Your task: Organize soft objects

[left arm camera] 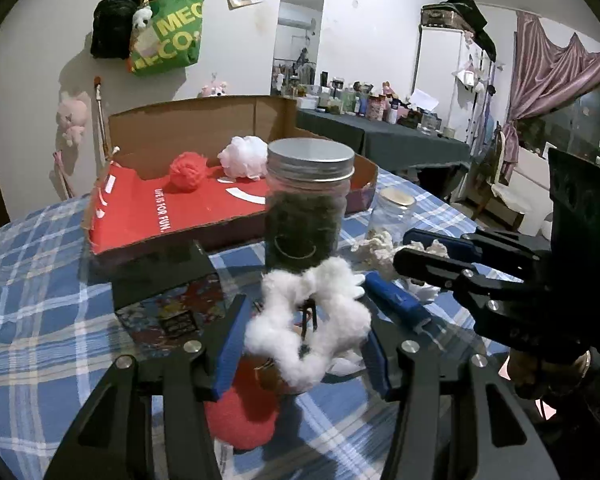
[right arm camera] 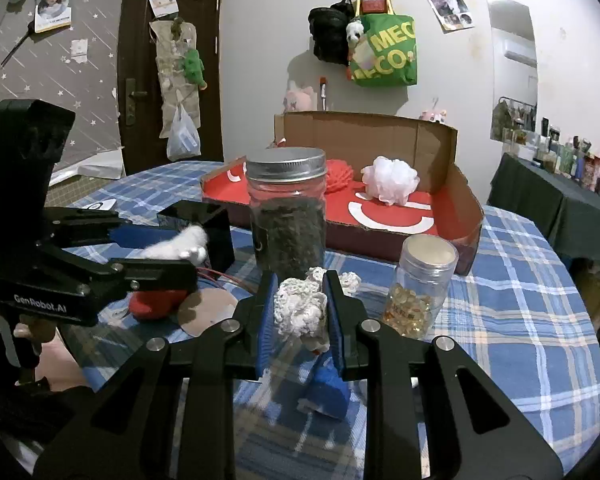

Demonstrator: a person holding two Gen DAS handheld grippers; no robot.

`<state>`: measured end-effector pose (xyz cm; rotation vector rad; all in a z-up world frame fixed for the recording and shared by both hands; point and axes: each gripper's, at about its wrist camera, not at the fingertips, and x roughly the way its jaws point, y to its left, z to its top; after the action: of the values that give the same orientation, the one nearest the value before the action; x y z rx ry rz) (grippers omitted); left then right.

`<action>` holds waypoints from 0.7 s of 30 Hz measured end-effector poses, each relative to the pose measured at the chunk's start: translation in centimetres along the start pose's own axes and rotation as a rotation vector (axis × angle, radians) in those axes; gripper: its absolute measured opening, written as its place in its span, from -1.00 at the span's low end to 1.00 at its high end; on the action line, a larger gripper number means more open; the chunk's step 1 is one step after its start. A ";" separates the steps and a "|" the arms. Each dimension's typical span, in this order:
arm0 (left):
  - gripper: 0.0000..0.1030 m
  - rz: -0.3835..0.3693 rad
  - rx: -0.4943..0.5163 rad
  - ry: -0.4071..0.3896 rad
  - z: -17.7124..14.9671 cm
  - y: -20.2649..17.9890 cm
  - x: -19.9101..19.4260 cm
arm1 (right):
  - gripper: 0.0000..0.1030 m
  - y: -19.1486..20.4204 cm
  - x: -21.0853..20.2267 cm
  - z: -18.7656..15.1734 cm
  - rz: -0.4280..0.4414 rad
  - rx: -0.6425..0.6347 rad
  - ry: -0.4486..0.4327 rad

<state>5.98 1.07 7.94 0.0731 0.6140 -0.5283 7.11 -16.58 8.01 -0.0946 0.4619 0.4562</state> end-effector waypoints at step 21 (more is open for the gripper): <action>0.05 0.122 -0.034 0.001 -0.9 3.7 -3.1 | -0.57 -2.3 -1.1 -0.2 0.004 0.050 0.022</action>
<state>5.22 5.89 8.65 0.0779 0.6155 -0.4001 7.16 -19.13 8.29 -0.0508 0.4948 0.4480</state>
